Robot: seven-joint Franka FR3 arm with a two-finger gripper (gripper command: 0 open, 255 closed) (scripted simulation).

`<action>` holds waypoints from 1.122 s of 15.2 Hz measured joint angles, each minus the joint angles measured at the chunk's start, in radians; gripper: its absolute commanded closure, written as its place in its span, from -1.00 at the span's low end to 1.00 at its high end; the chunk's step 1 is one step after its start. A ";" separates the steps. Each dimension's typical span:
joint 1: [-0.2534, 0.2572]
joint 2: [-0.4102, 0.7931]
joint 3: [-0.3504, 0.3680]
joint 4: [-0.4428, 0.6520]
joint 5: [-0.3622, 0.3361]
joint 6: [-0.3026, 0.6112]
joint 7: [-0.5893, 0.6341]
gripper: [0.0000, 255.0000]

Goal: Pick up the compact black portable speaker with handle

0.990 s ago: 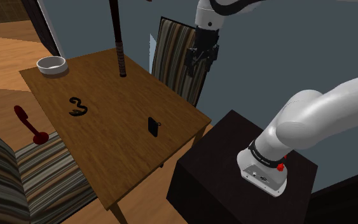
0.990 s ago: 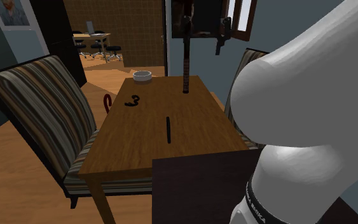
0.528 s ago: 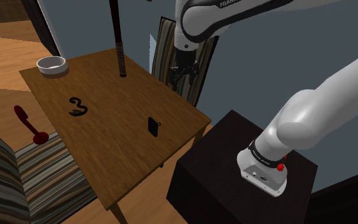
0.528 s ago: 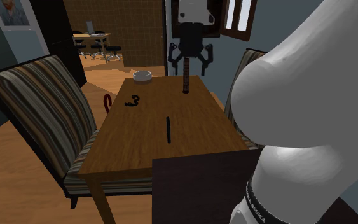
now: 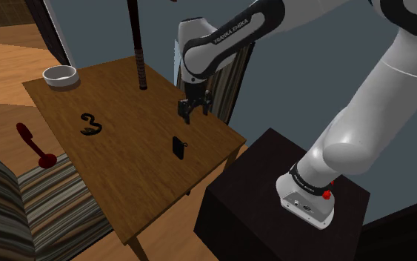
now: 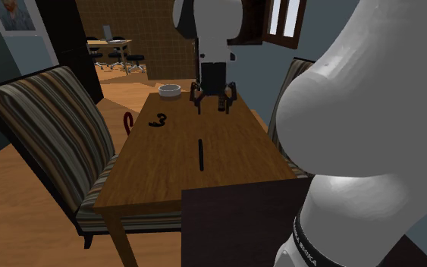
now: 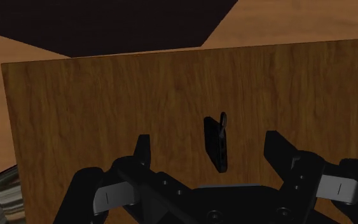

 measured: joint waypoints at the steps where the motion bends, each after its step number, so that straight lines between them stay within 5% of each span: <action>1: 0.005 0.034 0.004 0.008 -0.006 0.019 0.008 -1.00; 9: 0.056 0.362 0.002 0.184 -0.076 0.107 0.062 -1.00; 17: 0.076 0.479 -0.008 0.218 -0.097 0.179 0.075 -1.00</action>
